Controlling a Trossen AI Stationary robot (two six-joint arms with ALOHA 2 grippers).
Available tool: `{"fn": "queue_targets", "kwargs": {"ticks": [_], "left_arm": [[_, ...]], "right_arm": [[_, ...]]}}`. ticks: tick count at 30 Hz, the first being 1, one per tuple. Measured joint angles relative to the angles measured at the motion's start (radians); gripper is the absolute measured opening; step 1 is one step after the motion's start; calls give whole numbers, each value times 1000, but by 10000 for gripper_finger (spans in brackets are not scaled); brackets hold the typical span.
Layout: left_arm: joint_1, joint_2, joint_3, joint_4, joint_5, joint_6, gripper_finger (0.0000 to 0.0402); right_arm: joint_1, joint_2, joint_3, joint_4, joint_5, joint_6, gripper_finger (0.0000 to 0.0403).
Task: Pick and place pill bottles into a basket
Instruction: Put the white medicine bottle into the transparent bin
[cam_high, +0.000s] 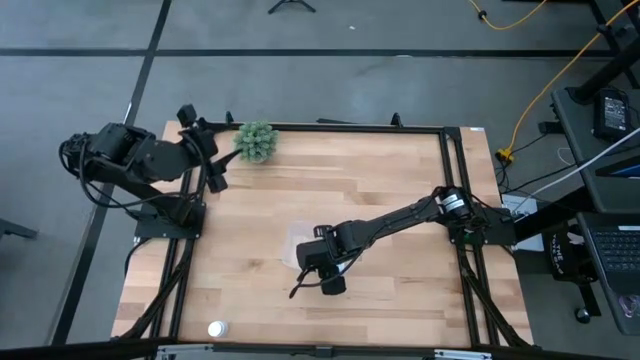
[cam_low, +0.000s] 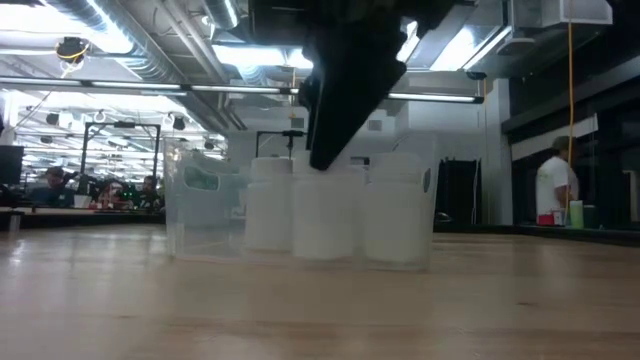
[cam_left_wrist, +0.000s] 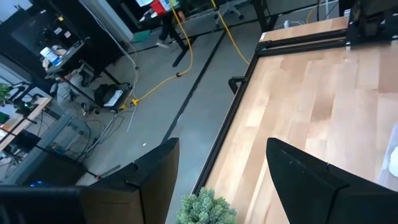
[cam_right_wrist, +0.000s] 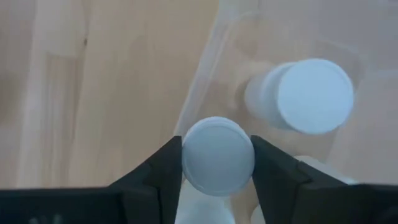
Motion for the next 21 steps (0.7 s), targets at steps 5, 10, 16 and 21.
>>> {"fn": "queue_targets", "kwargs": {"ticks": [5,10,16,21], "left_arm": [[-7,0,0,1,2,-1,235],[-7,0,0,2,2,-1,235],[-7,0,0,3,3,-1,235],[-7,0,0,3,3,0,235]], "right_arm": [[0,0,-8,33,0,9,158],[-1,2,-9,60,3,50,166],[0,3,-10,59,9,78,206],[0,4,-2,40,2,128,253]]}}
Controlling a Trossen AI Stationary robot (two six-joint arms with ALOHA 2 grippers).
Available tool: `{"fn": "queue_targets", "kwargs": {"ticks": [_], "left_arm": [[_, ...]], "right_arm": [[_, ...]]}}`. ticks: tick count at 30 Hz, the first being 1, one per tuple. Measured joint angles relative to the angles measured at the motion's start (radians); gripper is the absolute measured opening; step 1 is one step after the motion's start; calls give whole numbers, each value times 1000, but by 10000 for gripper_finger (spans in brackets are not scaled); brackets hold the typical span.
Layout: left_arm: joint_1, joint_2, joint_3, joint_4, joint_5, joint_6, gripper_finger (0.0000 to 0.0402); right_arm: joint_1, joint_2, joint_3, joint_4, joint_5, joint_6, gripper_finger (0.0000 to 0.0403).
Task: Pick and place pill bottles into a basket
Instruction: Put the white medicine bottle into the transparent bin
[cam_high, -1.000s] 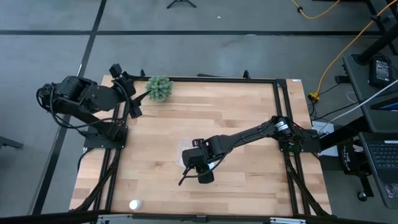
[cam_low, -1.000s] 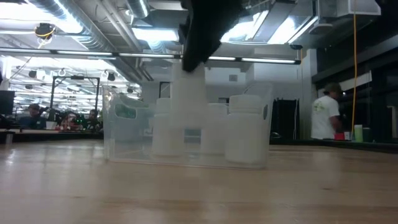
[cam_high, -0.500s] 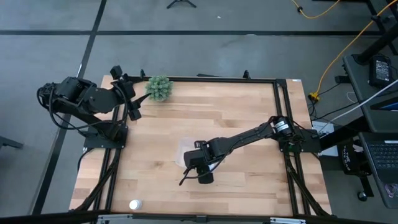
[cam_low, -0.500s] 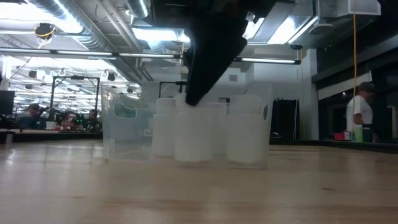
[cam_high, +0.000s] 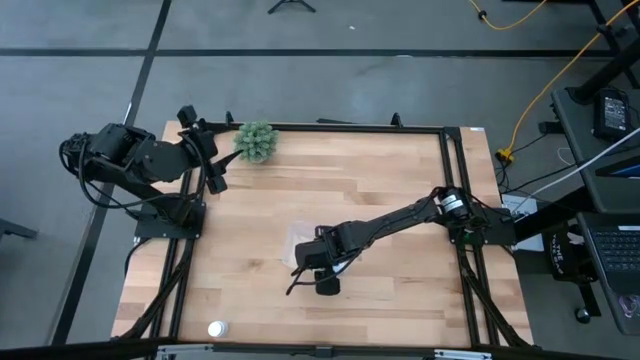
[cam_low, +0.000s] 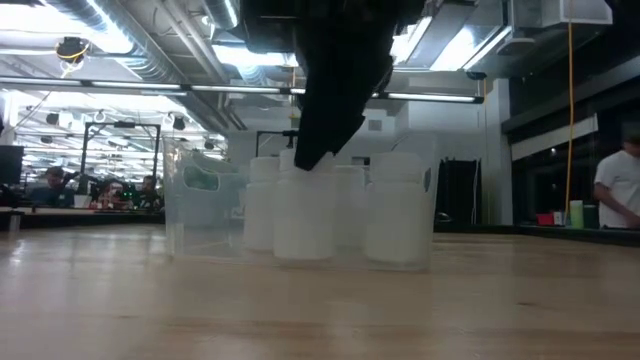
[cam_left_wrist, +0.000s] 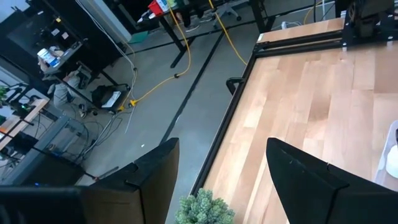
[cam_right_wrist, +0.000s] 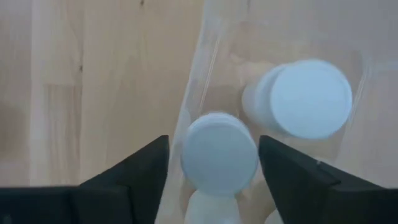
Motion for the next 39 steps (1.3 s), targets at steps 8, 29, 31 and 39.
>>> {"fn": "queue_targets", "kwargs": {"ticks": [8,29,31,39], "left_arm": [[0,1,0,2,23,3,235],[-641,69,-441,72,778,-818,195],[-709,85,-494,173,803,-899,197],[-806,229,-618,362,929,-1236,242]], "right_arm": [[0,-13,214,-269,35,-9,307],[30,-418,180,-708,866,191,289],[13,-510,52,-645,884,223,289],[-31,-785,-359,-95,820,146,289]]}}
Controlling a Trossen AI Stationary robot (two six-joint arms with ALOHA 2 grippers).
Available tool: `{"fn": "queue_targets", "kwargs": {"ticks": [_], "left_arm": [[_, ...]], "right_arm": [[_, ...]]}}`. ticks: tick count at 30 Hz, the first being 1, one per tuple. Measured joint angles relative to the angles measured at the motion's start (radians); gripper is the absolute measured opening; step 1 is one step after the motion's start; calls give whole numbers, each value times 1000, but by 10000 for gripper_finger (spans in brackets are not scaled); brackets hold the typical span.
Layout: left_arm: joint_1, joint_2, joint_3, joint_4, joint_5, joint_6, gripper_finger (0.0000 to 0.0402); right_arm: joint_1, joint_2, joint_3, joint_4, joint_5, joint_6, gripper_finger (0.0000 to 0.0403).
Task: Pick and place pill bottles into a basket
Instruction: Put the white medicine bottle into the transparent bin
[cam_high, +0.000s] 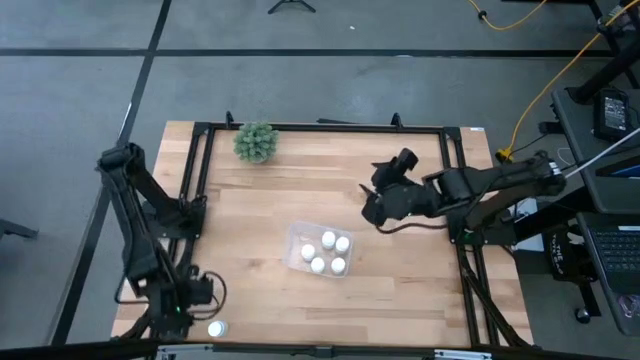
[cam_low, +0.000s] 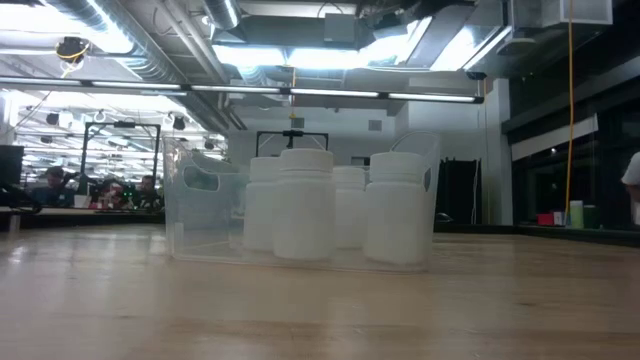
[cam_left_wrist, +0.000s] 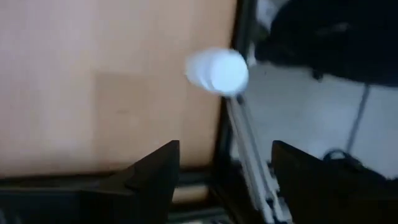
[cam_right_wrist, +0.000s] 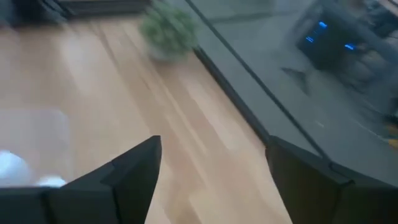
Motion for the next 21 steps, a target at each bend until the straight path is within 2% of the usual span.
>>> {"fn": "queue_targets", "kwargs": {"ticks": [4,10,16,21], "left_arm": [[-8,81,-6,151,66,-48,281],[-8,174,-6,356,60,-74,339],[-4,225,-6,338,51,-82,381],[-4,217,-6,241,45,-129,393]], "right_arm": [[-20,-37,-98,236,-87,-122,289],[-32,-19,-112,302,-186,-147,289],[-29,3,-113,305,-261,-146,289],[-27,20,-113,305,-293,-147,289]]}}
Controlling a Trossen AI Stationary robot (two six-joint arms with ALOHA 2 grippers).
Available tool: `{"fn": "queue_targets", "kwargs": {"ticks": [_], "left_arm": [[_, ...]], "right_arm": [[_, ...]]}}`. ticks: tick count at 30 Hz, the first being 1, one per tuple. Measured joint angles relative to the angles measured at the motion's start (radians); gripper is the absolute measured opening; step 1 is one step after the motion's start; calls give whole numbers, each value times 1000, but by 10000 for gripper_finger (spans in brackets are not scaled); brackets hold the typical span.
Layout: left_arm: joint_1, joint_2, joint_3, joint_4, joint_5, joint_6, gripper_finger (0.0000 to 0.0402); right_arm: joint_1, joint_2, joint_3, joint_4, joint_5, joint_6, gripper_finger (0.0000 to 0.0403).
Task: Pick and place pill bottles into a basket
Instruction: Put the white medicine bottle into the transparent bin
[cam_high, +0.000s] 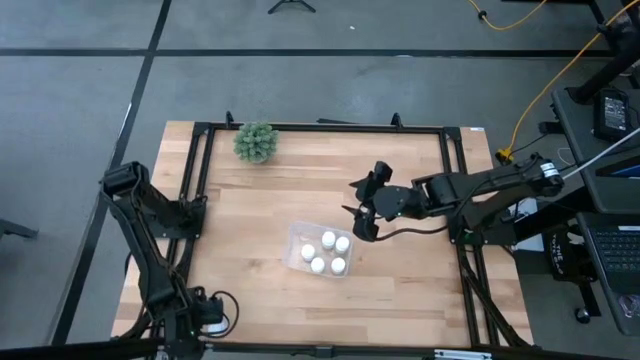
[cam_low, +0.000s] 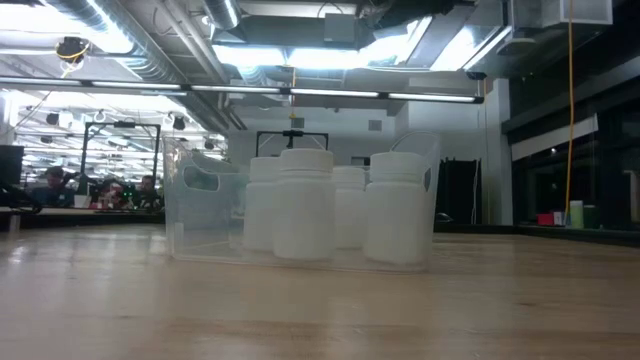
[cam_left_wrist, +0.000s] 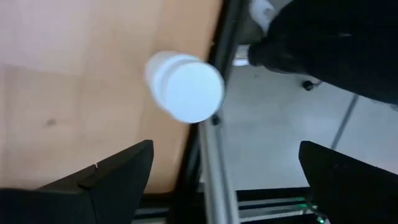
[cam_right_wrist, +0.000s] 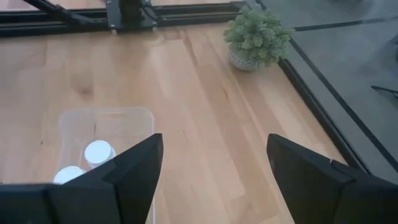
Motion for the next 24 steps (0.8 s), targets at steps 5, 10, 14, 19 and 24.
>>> {"fn": "queue_targets", "kwargs": {"ticks": [5,10,14,19,24], "left_arm": [[2,-11,0,-48,-48,-2,393],[26,3,0,-41,-57,42,394],[50,18,0,-40,-58,95,394],[66,50,0,-40,-62,136,394],[64,93,0,-39,-61,138,393]], "right_arm": [[0,5,0,0,0,-2,289],[0,5,0,0,0,-7,289],[0,5,0,0,0,-13,289],[0,5,0,0,1,-27,289],[0,5,0,0,1,-31,289]]}}
